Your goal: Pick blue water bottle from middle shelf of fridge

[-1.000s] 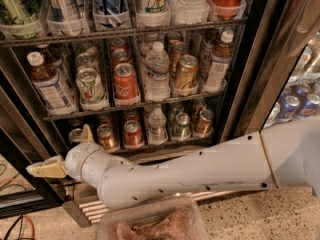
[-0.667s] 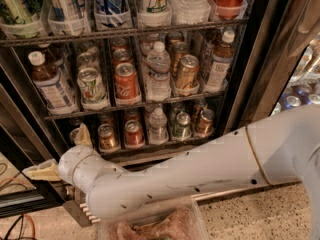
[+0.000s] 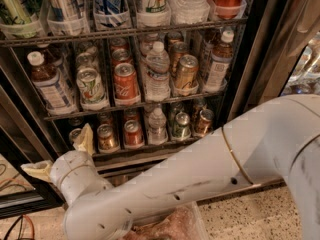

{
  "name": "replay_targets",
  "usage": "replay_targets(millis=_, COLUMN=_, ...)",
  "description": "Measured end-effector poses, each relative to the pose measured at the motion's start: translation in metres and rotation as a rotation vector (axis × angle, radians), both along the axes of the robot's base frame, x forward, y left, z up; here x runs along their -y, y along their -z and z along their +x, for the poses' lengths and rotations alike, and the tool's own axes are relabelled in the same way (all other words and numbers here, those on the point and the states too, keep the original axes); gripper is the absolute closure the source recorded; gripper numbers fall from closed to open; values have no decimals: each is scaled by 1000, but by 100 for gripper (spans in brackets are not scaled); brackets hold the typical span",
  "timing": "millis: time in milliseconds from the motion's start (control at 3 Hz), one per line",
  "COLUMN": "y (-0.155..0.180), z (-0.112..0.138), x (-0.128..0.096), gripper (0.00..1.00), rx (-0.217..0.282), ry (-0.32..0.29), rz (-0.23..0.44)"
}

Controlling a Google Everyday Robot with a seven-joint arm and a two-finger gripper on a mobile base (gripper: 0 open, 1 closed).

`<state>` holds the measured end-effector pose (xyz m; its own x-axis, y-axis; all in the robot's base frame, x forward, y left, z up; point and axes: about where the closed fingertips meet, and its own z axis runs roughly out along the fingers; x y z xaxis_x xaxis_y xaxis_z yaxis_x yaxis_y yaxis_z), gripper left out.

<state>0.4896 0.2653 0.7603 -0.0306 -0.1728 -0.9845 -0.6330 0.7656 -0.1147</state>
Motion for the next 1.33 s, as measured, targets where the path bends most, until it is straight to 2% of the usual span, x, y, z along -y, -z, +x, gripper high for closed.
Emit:
replay_targets(millis=333, y=-6, z=7, x=16, gripper=14, rx=22, ry=109, rz=43)
replay_targets(millis=667, y=-12, z=17, x=28, gripper=31, rx=52, ry=179, rz=79)
replay_targets(millis=1000, y=-20, z=26, x=31, gripper=27, rx=87, ry=201, rz=99)
replay_targets(millis=1333, y=-26, z=33, x=26, gripper=25, rx=114, ry=181, rz=117)
